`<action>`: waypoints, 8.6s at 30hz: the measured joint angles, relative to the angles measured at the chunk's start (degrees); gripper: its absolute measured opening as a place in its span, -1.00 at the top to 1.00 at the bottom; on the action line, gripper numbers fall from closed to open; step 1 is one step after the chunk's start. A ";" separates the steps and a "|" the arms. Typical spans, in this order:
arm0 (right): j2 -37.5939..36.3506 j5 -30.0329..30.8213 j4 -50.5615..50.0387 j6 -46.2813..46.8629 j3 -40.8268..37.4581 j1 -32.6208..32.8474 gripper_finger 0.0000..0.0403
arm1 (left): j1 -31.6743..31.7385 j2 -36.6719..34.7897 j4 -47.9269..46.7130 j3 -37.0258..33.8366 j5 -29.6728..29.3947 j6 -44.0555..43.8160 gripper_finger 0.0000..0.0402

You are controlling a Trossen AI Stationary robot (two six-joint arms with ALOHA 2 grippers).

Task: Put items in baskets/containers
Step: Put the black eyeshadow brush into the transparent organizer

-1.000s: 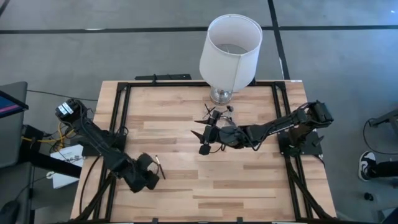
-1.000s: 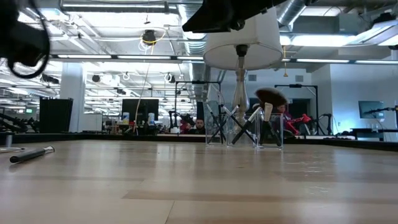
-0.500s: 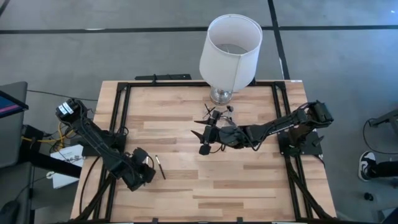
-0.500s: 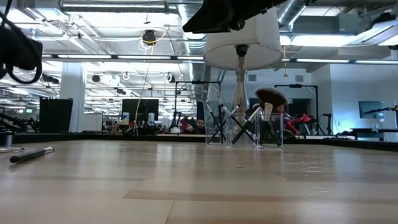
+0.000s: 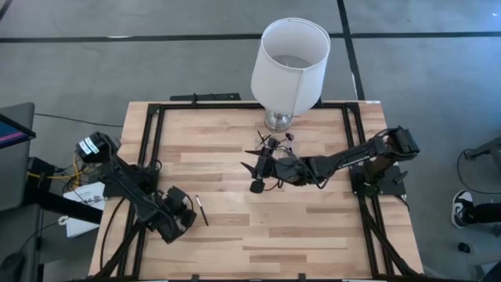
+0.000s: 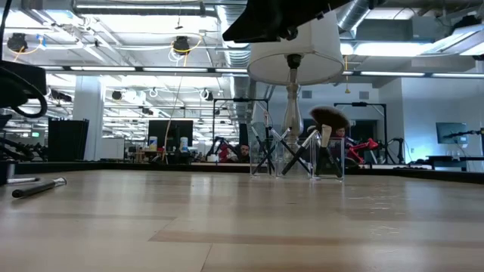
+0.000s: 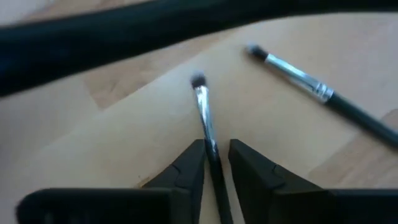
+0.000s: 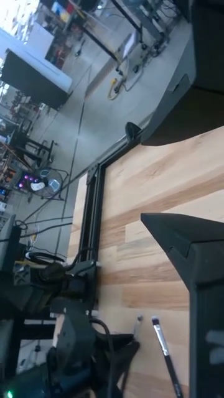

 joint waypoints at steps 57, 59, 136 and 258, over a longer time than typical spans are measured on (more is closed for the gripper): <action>4.74 -7.44 -5.53 9.79 -0.07 -2.01 0.23 | 16.77 10.31 48.19 -20.25 -35.28 23.51 0.54; 4.74 -7.44 -5.53 9.78 -0.07 -2.01 0.23 | 16.27 12.74 49.93 -20.22 -37.49 23.28 0.55; 5.86 -26.94 47.63 28.29 -15.12 -2.15 0.53 | 24.82 -9.41 89.40 -0.82 -13.19 116.31 0.93; -18.21 -4.83 -28.59 20.18 -5.49 0.50 0.49 | 16.43 -8.39 21.93 -1.02 13.28 9.94 0.60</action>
